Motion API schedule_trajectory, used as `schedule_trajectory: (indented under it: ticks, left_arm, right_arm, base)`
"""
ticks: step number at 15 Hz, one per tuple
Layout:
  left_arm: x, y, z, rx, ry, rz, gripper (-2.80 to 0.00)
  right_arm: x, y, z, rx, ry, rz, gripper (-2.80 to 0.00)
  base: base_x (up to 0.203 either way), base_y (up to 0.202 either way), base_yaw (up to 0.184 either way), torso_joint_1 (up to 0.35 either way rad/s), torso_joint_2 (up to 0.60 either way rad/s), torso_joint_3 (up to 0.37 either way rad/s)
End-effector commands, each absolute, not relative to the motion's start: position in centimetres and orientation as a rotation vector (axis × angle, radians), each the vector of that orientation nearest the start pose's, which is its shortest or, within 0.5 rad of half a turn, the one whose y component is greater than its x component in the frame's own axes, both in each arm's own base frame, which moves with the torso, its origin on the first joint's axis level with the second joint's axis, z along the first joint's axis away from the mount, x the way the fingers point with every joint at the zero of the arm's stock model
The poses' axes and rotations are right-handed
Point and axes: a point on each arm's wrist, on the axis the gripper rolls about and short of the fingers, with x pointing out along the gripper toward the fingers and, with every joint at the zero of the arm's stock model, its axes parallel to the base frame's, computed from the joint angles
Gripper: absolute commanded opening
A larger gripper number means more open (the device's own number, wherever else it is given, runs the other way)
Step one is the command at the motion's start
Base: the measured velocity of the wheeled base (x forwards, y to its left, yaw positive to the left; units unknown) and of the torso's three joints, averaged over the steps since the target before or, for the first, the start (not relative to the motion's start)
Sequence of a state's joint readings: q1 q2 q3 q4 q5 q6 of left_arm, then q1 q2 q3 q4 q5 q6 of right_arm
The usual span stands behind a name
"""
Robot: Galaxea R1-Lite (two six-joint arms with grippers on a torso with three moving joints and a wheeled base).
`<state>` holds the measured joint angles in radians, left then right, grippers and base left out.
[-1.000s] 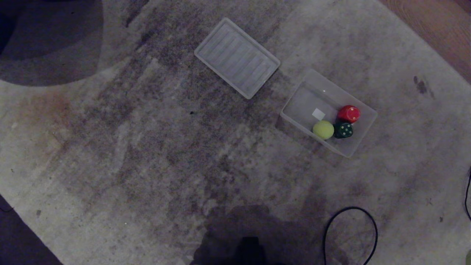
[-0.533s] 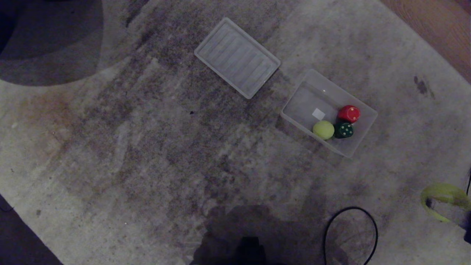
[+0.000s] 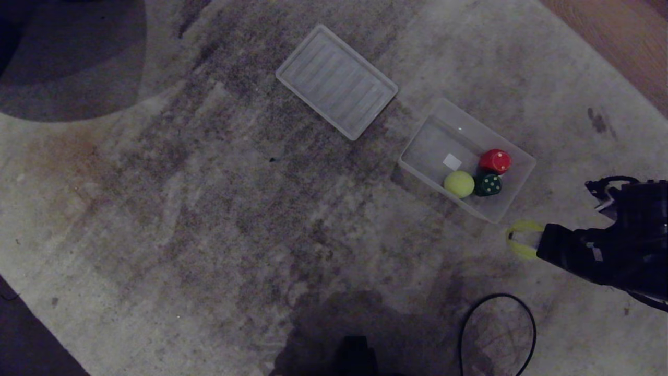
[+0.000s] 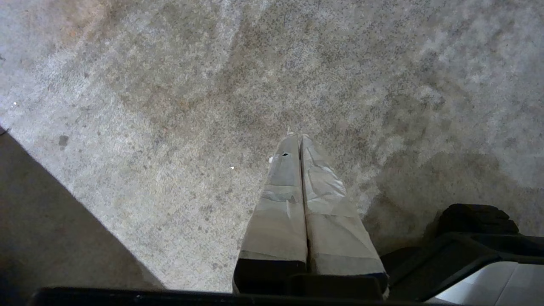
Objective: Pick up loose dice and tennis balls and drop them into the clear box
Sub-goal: Put the ball in the box
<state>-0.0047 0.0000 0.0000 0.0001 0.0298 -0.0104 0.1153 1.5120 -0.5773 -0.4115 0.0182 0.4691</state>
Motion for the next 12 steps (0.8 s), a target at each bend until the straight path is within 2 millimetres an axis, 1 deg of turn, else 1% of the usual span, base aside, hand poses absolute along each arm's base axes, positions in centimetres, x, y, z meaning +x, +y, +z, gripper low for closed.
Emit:
schedule_trajectory:
  ticks: [1,3,4,5,7,10,12]
  left_arm:
    - [-2.3,0.1,7.5,-0.011,0.002,0.027,-2.80]
    - [-2.3,0.1,7.5,-0.011,0.002,0.026,-2.80]
    - [-2.3,0.1,7.5,-0.011,0.003,0.026,-2.80]
    - [-2.3,0.1,7.5,-0.011,0.003,0.027,-2.80]
    - [-2.3,0.1,7.5,-0.011,0.003,0.026,-2.80]
    - [-2.3,0.1,7.5,-0.011,0.004,0.026,-2.80]
    - [-2.3,0.1,7.5,-0.011,0.003,0.026,-2.80]
  right_arm:
    - [26.0,3.2,13.6,0.429,0.606,-0.003,-2.80]
    - [28.3,3.5,13.9,0.433,0.576,0.003,-2.80]
    - [29.5,3.6,14.1,0.440,0.536,0.011,-2.80]
    - [30.4,3.7,14.7,0.448,0.466,0.030,-2.80]
    - [31.3,3.9,16.4,0.465,0.320,0.095,-2.80]
    - [32.5,4.0,18.8,0.491,0.215,0.151,-2.80]
    - [34.1,4.1,18.7,0.517,0.173,0.161,-2.80]
  base:
    - [0.000,0.000,0.000,0.000,0.00,0.000]
    - [0.000,0.000,0.000,0.000,0.00,0.000]
    - [0.000,0.000,0.000,0.000,0.00,0.000]
    - [0.000,0.000,0.000,0.000,0.00,0.000]
    - [0.000,0.000,0.000,0.000,0.00,0.000]
    - [0.000,0.000,0.000,0.000,0.00,0.000]
    - [0.000,0.000,0.000,0.000,0.00,0.000]
